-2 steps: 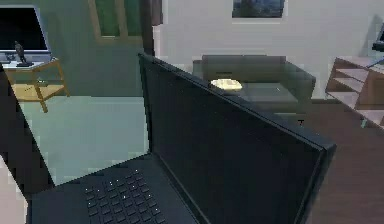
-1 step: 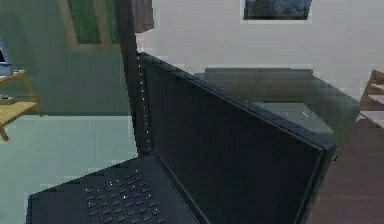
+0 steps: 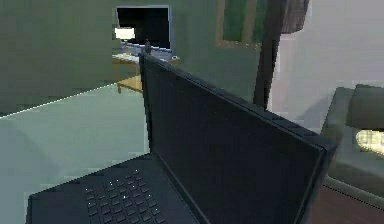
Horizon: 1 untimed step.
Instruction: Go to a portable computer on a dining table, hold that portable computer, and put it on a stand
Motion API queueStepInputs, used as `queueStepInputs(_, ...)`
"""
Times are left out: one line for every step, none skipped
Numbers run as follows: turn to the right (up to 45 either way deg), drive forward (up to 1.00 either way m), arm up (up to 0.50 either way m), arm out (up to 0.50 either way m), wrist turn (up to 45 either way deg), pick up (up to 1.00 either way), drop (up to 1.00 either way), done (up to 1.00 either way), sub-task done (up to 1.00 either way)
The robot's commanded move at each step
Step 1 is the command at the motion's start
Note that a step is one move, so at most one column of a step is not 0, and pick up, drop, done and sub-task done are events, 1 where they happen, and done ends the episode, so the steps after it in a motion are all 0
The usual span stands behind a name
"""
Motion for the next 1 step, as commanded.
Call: queueStepInputs(0.0,0.35,0.00,0.00,0.0,0.00,0.00,0.00,0.00)
